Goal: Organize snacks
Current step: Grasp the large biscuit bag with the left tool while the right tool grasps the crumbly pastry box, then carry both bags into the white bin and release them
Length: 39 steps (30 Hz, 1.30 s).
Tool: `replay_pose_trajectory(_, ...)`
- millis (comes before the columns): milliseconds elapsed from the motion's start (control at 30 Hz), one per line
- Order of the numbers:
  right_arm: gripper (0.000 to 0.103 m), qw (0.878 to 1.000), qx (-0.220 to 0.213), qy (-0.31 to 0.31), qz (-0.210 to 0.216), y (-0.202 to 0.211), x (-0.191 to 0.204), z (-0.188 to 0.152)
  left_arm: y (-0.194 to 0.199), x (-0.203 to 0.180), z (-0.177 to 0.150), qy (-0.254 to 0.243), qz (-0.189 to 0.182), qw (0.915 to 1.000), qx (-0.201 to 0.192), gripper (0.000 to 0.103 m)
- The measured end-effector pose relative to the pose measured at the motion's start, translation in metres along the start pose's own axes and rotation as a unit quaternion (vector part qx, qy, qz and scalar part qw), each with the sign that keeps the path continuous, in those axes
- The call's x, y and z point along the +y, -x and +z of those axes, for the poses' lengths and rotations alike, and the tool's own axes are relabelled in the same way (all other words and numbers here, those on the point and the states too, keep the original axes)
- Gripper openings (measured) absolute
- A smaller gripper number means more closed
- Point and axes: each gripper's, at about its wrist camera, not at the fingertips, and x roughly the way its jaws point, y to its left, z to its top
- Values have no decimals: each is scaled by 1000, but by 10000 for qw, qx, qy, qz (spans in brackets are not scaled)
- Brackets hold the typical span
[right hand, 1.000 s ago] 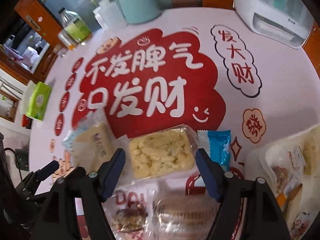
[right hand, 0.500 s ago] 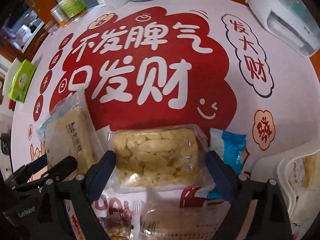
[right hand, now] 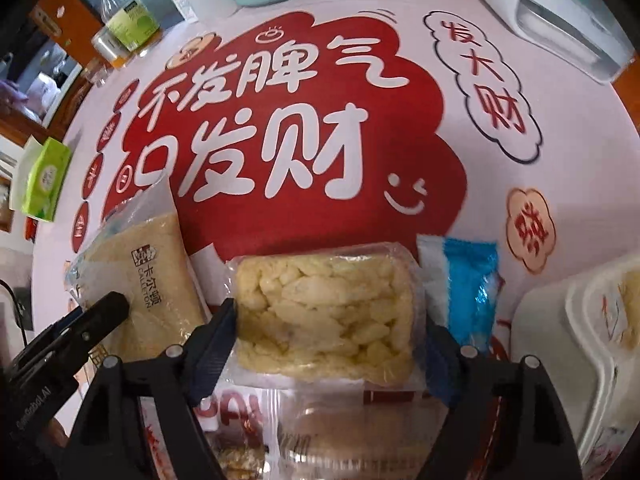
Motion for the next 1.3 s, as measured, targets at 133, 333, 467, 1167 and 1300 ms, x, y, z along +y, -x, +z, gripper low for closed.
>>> replay_pose_trajectory(133,81,9993,-263,-130,211,25,-3,-19,43,-9,-16,-348,38,9983,-458,28)
replay_pose_trajectory(333,81,9949,-870,-169,479,80,5,-47,137,-35,-39,-967,-33,9846,-1459,28)
replay_pose_trajectory(467,81,9881,-1432,-167,544,128,10,-69,188,-52,-52,-1247,-239,9729,-1934,28)
replay_pose_trajectory(1167,81,9145,-3756,-1077,-1046,333,-117,-181,249,-250,-103,-2821,-1637,9187,-2229,28)
replay_pose_trajectory(1300,82,9133,-3643,-1356,-1213,333,-152,-188,232,-285,-116,-3057,-1699,9131,-2095,29)
